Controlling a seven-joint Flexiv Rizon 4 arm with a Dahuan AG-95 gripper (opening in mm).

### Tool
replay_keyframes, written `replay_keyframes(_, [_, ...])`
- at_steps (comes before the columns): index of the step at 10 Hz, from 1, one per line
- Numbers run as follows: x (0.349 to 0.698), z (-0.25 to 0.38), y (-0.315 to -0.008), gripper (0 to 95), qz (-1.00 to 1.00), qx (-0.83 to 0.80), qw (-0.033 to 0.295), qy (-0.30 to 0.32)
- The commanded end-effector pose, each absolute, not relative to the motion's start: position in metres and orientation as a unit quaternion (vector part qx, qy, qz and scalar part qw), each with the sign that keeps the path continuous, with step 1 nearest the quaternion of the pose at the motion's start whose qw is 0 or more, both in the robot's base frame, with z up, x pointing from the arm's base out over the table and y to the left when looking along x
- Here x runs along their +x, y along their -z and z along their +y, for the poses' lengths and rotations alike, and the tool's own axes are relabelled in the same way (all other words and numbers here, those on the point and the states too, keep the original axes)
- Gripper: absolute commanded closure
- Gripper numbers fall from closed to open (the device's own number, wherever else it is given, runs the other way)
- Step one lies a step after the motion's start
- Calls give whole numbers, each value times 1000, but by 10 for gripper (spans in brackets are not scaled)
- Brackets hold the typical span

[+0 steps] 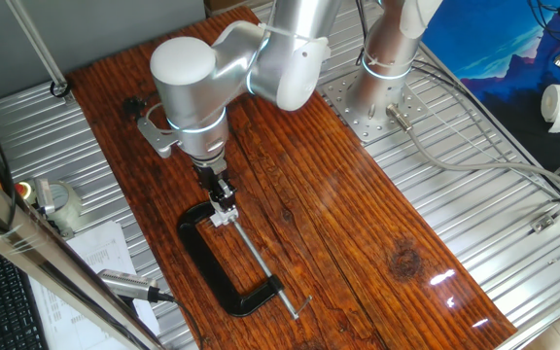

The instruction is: Install the light bulb by rotating it

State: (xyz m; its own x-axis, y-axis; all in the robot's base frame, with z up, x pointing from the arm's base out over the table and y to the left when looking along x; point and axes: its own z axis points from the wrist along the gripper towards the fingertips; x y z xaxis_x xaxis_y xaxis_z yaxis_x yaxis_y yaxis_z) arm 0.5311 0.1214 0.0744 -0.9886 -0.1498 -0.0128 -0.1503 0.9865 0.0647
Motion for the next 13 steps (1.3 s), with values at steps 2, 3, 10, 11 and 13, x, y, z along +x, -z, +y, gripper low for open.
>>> replay_keyframes(2, [531, 121, -76, 950, 997, -63, 0, -34])
replay_keyframes(3, [531, 121, -75, 950, 997, -64, -2, -34])
replay_keyframes(10, [530, 121, -76, 190, 997, -66, -6, -40])
replay_keyframes(11, [530, 121, -76, 190, 997, -69, -6, -39])
replay_keyframes(13, [529, 123, -81, 190, 997, -74, -6, -38])
